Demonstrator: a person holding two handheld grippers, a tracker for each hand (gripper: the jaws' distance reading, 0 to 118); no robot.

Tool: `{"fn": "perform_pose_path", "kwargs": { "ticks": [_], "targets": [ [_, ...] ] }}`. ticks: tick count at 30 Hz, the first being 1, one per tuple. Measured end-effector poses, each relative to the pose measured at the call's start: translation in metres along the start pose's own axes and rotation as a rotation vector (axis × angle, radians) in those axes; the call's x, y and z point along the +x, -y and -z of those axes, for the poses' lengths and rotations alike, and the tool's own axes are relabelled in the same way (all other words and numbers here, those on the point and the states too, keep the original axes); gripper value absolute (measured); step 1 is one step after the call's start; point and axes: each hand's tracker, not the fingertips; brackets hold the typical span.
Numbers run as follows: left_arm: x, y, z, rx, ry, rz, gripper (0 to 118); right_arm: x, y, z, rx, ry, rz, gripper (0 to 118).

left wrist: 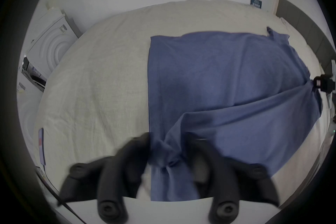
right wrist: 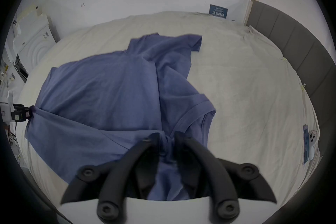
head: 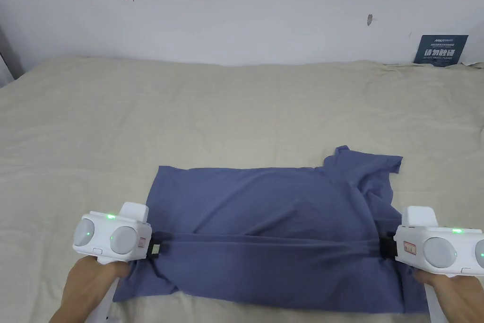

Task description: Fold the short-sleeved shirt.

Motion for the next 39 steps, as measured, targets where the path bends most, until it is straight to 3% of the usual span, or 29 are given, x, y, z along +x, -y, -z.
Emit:
{"fn": "perform_pose_path", "kwargs": {
  "ticks": [1, 3, 4, 15, 17, 18, 19, 21, 22, 25, 32, 39],
  "targets": [
    [-0.001, 0.000, -0.005, 0.010, 0.009, -0.017, 67, 0.000, -0.001, -0.008, 0.027, -0.005, 0.004, 47],
    [-0.002, -0.002, -0.020, 0.043, 0.014, -0.040, 101, 0.001, -0.001, -0.026, 0.071, -0.020, 0.012, 80],
    [-0.002, -0.002, -0.027, 0.059, 0.012, -0.041, 113, 0.006, -0.001, -0.029, 0.093, -0.021, 0.010, 88],
    [-0.007, 0.015, -0.125, 0.290, 0.029, -0.054, 114, 0.004, 0.016, -0.149, 0.368, -0.083, 0.041, 89],
    [-0.008, 0.023, -0.136, 0.315, 0.029, -0.056, 107, 0.004, 0.023, -0.165, 0.399, -0.091, 0.043, 88],
    [-0.008, 0.028, -0.140, 0.345, 0.027, -0.067, 98, 0.003, 0.028, -0.172, 0.418, -0.091, 0.046, 76],
    [-0.008, 0.033, -0.145, 0.376, 0.037, -0.076, 81, 0.003, 0.032, -0.178, 0.435, -0.087, 0.042, 62],
    [-0.009, 0.044, -0.153, 0.422, 0.058, -0.109, 54, 0.001, 0.040, -0.188, 0.461, -0.072, 0.034, 17],
    [-0.009, 0.047, -0.153, 0.429, 0.071, -0.122, 38, 0.001, 0.044, -0.191, 0.479, -0.069, 0.035, 2],
    [-0.006, 0.062, -0.155, 0.454, 0.065, -0.120, 1, 0.000, 0.055, -0.195, 0.505, -0.042, 0.011, 1],
    [-0.003, 0.083, -0.147, 0.413, 0.098, -0.150, 0, 0.001, 0.072, -0.195, 0.495, -0.043, 0.016, 0],
    [-0.004, 0.080, -0.115, 0.229, 0.129, -0.157, 0, 0.004, 0.074, -0.192, 0.472, -0.050, 0.034, 0]
  ]
}}
